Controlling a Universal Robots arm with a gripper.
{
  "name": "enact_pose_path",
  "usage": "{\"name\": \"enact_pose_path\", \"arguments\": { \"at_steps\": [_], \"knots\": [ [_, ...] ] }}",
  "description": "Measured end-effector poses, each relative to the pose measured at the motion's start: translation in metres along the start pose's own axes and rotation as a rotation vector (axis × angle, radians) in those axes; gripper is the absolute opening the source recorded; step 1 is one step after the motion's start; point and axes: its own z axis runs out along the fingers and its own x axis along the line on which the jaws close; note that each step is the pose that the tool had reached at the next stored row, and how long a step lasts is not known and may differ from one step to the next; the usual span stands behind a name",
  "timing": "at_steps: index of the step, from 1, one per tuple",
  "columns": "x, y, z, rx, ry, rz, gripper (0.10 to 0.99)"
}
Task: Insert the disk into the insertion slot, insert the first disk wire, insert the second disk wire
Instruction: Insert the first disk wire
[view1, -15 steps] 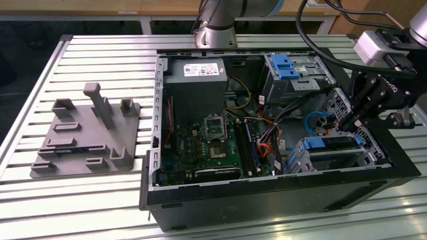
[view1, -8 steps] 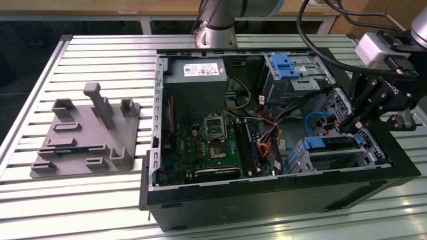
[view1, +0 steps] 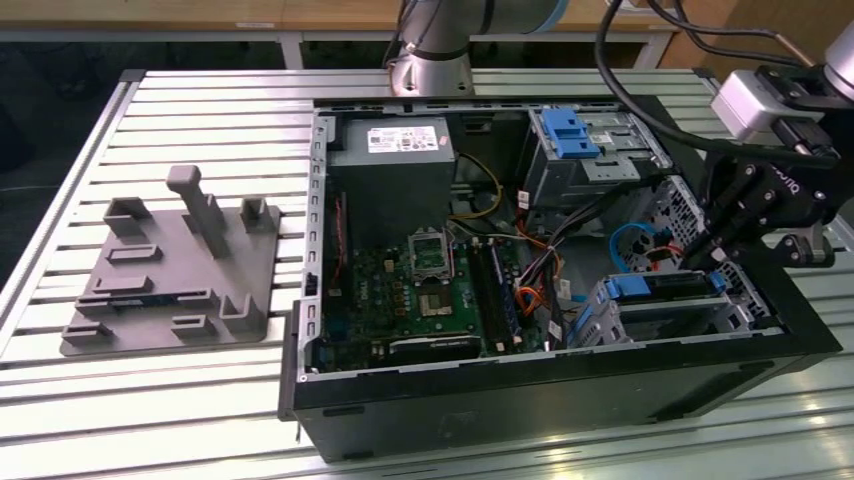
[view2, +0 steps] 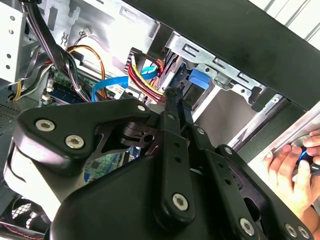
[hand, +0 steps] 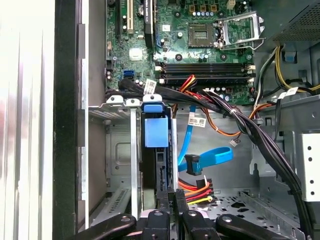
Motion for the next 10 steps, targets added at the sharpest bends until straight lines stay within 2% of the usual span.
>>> {"name": "enact_pose_path", "arguments": {
  "at_steps": [10],
  "knots": [
    [0.0023, -0.0002, 0.0019, 0.0, 0.0002, 0.0, 0.165]
  ]
}}
